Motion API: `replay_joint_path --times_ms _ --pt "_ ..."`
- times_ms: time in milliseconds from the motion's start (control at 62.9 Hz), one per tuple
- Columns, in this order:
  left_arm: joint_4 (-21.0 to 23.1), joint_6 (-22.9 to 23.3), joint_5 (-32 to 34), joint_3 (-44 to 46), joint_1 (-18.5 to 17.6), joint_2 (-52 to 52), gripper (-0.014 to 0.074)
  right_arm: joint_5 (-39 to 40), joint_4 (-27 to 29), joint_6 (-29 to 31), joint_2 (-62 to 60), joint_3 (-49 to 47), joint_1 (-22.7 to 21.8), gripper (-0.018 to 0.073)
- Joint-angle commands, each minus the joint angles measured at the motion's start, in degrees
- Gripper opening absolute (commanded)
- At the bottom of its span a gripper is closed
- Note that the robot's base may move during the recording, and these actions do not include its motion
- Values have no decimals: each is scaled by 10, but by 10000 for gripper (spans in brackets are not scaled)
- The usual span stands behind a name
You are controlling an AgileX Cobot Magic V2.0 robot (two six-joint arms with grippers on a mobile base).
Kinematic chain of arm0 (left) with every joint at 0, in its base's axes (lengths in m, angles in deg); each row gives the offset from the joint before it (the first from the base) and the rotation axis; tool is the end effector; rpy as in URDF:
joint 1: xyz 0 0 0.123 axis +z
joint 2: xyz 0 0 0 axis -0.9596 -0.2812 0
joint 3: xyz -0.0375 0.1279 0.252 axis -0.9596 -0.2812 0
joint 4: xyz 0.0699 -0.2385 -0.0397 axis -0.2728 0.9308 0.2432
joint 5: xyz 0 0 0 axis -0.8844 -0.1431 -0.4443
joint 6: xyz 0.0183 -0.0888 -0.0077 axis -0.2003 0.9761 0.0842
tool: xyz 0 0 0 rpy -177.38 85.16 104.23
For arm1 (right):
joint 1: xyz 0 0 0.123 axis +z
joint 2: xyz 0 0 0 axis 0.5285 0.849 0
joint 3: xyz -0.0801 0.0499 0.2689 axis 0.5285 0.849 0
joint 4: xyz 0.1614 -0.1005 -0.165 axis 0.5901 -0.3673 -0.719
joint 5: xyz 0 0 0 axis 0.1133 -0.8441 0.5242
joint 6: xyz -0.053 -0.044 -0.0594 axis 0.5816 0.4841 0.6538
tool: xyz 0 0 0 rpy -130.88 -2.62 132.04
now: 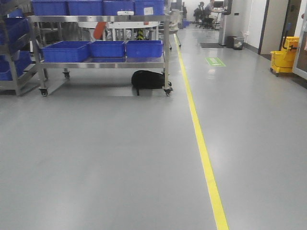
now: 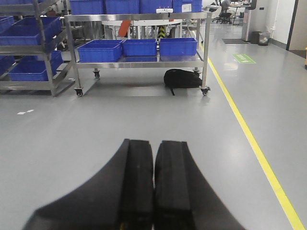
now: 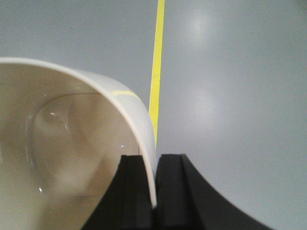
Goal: Move white bin to right shelf second layer
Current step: 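Turn away from the table carrying the bin in the right gripper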
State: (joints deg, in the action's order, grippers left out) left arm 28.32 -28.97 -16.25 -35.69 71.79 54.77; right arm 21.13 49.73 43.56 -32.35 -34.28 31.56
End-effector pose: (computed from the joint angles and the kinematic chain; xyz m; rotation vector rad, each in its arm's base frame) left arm 0.0561 -0.0020 0.2017 0.0442 1.5858 -0.0104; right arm 0.0816 0.0005 0.3625 -0.0071 2.1025 0.0035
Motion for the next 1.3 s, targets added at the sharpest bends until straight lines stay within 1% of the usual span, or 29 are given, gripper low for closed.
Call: replay_joint_path --times_ms 0,1288 --pt "4 3 47 -15 -4 12 85 50 3 2 2 -17 -3 55" --pt "4 3 47 -15 -4 12 85 48 3 2 2 -17 -3 55"
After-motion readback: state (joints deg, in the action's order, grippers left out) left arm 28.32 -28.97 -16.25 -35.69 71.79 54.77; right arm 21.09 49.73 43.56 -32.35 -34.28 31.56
